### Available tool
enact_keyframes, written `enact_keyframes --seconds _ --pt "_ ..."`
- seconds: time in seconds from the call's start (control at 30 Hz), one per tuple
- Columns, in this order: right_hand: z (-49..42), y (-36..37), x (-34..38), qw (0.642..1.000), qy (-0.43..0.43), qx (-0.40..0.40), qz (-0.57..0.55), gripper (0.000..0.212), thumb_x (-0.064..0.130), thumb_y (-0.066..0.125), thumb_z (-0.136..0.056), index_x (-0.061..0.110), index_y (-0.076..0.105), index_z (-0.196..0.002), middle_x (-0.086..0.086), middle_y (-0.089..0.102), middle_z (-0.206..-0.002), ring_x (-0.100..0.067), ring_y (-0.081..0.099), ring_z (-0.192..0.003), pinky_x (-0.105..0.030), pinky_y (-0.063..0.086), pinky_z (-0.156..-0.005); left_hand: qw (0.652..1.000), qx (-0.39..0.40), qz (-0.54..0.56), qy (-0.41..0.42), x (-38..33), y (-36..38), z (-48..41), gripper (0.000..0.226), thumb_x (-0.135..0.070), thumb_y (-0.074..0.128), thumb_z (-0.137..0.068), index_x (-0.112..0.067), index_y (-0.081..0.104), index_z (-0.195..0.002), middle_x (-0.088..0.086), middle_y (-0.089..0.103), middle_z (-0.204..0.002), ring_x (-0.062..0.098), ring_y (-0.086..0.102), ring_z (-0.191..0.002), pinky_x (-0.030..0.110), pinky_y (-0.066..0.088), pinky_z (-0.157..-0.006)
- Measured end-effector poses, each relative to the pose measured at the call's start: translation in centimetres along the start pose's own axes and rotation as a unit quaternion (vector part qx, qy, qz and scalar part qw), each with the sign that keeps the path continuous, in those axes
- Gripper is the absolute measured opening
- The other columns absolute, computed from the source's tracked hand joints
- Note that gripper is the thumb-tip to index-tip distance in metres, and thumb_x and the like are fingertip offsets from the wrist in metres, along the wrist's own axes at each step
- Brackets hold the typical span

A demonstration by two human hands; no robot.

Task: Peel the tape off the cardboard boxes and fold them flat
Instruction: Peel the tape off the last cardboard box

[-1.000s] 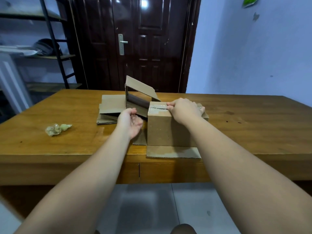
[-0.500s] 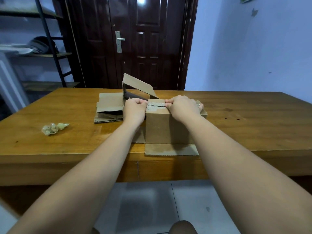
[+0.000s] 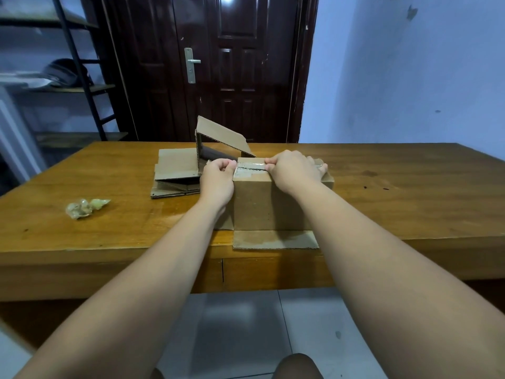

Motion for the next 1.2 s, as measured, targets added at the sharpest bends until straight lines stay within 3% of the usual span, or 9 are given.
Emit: enact_keyframes --seconds 0.17,0.4,0.6,0.77,1.0,1.2 --pt "0.0 0.0 -0.1 1.0 -0.001 -0.002 -0.002 0.039 0.041 0.049 -0.097 0.032 0.054 -0.134 -0.008 0.048 -0.141 -0.039 0.03 -0.138 -0.064 0.015 -0.111 0.999 0.015 0.035 -0.019 0.6 0.5 0.3 0.025 -0.028 0.043 -0.101 -0.016 0.059 -0.116 0.002 0.06 -0.112 0.013 0.056 -0.102 0.029 0.05 -0.084" --pt "0.3 -0.1 0.0 1.0 -0.011 -0.005 -0.006 0.04 0.044 0.048 -0.097 0.033 0.053 -0.134 -0.007 0.048 -0.142 -0.038 0.03 -0.139 -0.063 0.014 -0.111 0.999 -0.029 -0.029 0.031 0.1 -0.4 0.6 0.025 -0.026 0.048 -0.099 -0.014 0.068 -0.11 -0.003 0.063 -0.1 0.015 0.058 -0.1 0.039 0.052 -0.088" --pt "0.2 0.0 0.0 1.0 -0.008 -0.002 -0.001 0.04 0.042 0.049 -0.097 0.033 0.053 -0.135 -0.008 0.046 -0.144 -0.039 0.028 -0.14 -0.064 0.013 -0.111 0.999 -0.037 0.004 0.019 0.4 -0.3 0.8 0.024 -0.023 0.05 -0.099 -0.013 0.066 -0.113 -0.006 0.058 -0.098 0.012 0.055 -0.099 0.033 0.05 -0.088" --pt "0.3 -0.1 0.1 1.0 -0.009 -0.002 0.001 0.038 0.036 0.051 -0.097 0.031 0.053 -0.135 -0.01 0.043 -0.147 -0.041 0.024 -0.142 -0.065 0.01 -0.112 0.999 0.003 0.053 -0.001 0.8 0.5 0.5 0.024 -0.024 0.047 -0.1 -0.014 0.063 -0.114 -0.005 0.06 -0.1 0.007 0.055 -0.093 0.025 0.05 -0.076" --pt "0.2 -0.1 0.0 1.0 -0.014 0.002 0.006 0.038 0.034 0.048 -0.099 0.031 0.052 -0.137 -0.01 0.043 -0.147 -0.042 0.023 -0.142 -0.067 0.008 -0.11 0.991 0.059 0.1 -0.068 2.1 1.2 0.2 0.025 -0.03 0.046 -0.1 -0.016 0.059 -0.116 0.005 0.065 -0.112 0.019 0.061 -0.105 0.037 0.054 -0.085" --pt "0.4 -0.1 0.0 1.0 -0.013 0.002 0.004 0.037 0.037 0.05 -0.098 0.032 0.053 -0.135 -0.009 0.046 -0.144 -0.04 0.025 -0.141 -0.065 0.011 -0.11 0.995 0.003 0.097 -0.025 2.0 0.5 0.7 0.023 -0.027 0.051 -0.098 -0.019 0.069 -0.111 -0.002 0.067 -0.108 0.015 0.06 -0.103 0.038 0.053 -0.087"
Point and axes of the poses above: each hand's wrist, its own z-axis away from the middle knuckle, its own y-axis out of the palm, x = y × z, the point moved 7 cm from there along -z, towards the middle knuckle
